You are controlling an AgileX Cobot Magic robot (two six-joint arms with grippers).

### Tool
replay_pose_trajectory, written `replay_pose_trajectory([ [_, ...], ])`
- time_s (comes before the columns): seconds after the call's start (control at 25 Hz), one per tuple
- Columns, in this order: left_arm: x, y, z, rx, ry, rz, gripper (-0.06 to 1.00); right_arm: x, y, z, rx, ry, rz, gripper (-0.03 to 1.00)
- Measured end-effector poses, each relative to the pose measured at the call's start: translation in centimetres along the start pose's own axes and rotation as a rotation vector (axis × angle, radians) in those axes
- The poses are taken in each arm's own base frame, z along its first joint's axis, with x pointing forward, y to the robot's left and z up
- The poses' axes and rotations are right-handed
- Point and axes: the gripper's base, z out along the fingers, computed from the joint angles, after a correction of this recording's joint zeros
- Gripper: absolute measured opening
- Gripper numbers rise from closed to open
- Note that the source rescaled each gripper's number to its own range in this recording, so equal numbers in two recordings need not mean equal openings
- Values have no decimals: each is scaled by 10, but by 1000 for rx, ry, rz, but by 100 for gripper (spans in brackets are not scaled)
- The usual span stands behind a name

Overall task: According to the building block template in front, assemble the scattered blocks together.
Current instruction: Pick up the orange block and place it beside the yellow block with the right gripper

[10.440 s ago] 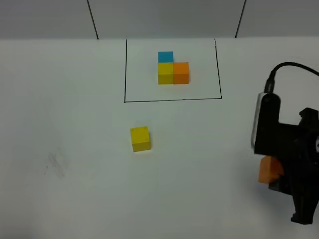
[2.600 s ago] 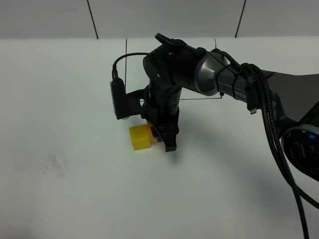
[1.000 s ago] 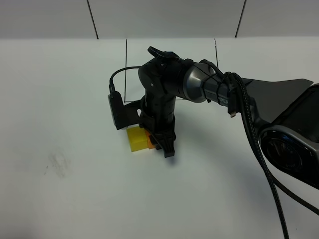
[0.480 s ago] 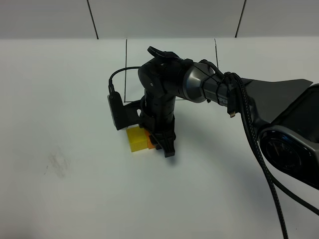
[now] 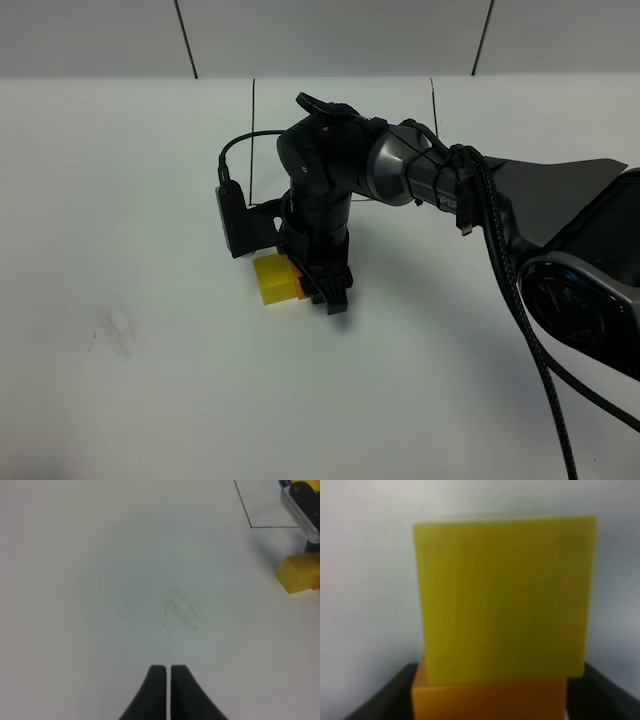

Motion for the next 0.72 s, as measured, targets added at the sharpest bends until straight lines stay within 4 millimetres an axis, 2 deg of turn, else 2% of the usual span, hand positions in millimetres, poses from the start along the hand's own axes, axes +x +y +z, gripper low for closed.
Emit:
replay_pose_trajectory([
  [0.08,0,0,0,0,0,0,0,0,-1,0,2,-2,10,72],
  [0.16,0,0,0,0,0,0,0,0,-1,0,4,-2,23,74],
  [0.52,0,0,0,0,0,0,0,2,1,-4,-9,22,62,73],
  [0.72,0,0,0,0,0,0,0,2,-1,-25,21,17,68,73],
])
